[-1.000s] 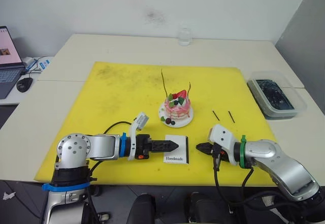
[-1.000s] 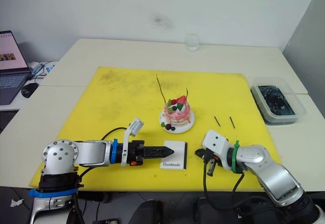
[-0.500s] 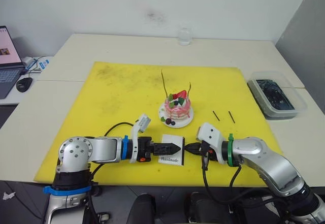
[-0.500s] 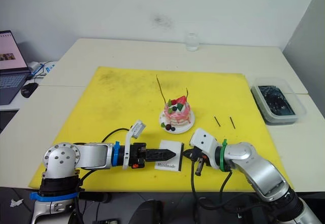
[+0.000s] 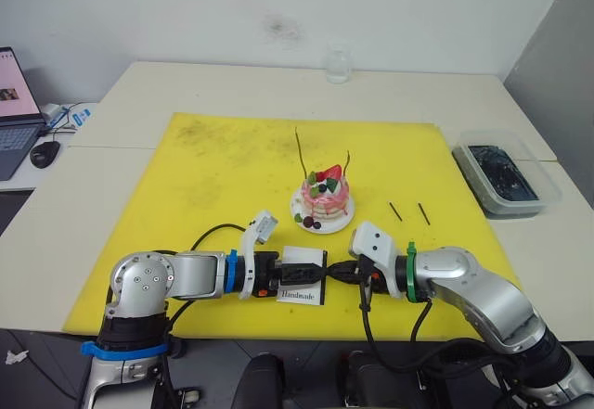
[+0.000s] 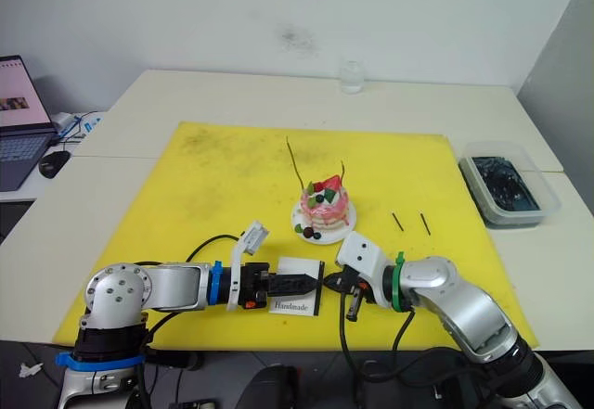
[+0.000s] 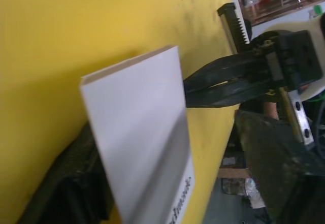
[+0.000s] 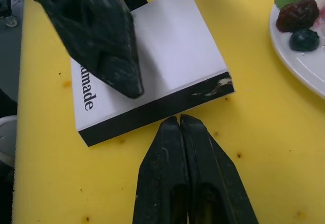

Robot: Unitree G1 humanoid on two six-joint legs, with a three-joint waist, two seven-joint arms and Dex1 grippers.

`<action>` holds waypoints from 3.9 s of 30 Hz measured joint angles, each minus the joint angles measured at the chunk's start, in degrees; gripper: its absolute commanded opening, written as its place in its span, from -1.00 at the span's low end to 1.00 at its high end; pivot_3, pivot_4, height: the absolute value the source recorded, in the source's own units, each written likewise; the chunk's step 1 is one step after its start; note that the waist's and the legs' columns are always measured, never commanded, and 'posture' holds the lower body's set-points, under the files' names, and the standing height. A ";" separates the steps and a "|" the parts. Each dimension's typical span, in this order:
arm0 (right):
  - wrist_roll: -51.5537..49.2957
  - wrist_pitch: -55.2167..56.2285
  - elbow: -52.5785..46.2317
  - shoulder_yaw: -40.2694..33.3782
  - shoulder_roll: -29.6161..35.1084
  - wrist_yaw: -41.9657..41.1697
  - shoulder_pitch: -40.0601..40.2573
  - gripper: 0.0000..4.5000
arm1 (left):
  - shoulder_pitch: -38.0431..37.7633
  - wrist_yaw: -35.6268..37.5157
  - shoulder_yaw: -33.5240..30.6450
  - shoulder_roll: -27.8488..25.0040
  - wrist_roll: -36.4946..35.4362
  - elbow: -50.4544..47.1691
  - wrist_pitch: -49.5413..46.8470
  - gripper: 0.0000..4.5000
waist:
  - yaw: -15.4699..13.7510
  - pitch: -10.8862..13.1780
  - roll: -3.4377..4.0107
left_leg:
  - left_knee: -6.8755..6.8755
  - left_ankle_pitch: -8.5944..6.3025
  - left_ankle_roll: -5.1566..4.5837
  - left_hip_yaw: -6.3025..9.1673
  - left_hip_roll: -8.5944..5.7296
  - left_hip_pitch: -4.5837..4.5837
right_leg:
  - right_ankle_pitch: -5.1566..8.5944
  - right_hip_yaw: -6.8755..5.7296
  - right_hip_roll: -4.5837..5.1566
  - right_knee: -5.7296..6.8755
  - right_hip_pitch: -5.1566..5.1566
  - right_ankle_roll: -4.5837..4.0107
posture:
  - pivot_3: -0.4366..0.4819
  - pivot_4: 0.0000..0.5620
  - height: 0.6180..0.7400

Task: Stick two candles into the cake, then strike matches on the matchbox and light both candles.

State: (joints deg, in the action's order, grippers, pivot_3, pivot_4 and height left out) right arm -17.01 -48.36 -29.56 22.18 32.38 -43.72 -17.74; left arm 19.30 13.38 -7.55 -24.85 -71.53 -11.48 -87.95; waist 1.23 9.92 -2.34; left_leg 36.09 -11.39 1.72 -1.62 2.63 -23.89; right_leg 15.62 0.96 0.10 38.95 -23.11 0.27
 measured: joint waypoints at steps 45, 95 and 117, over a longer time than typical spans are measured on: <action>-6.26 7.57 -8.48 -25.47 4.71 8.31 14.85 -1.00 | -4.04 3.50 -2.12 2.96 -7.66 -6.90 6.22 -0.99 | 0.22 0.07 -0.02 | -0.05 -0.01 0.01 0.06 0.06 -0.06 | 0.06 -0.04 -0.05 0.03 -0.10 0.02 | -0.05 -0.47 1.00; 9.30 13.88 17.98 -19.93 -15.64 27.39 4.22 -0.99 | -7.00 9.70 3.35 -7.45 -6.28 -13.62 19.91 -1.00 | 0.29 0.09 0.03 | -0.10 -0.01 0.01 -0.01 0.08 -0.06 | 0.10 0.02 0.00 0.01 -0.10 -0.07 | -0.05 -0.47 1.00; 0.47 0.47 -14.15 -20.09 -11.72 24.20 27.70 -0.99 | -6.08 12.34 5.07 -7.69 -3.21 -13.30 20.01 -1.00 | 0.32 0.11 0.06 | -0.16 -0.02 0.02 -0.01 0.09 -0.07 | 0.19 -0.01 0.07 -0.03 -0.15 -0.19 | -0.05 -0.47 1.00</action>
State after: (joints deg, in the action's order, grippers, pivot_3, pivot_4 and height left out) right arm -16.53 -47.89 -43.71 2.09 20.66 -19.52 9.96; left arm 13.22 25.72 -2.48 -32.54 -74.74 -24.78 -67.94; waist 1.54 10.03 -2.28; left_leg 35.93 -11.40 1.74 -1.63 2.72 -23.96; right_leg 15.81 0.95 0.16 38.92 -23.25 0.07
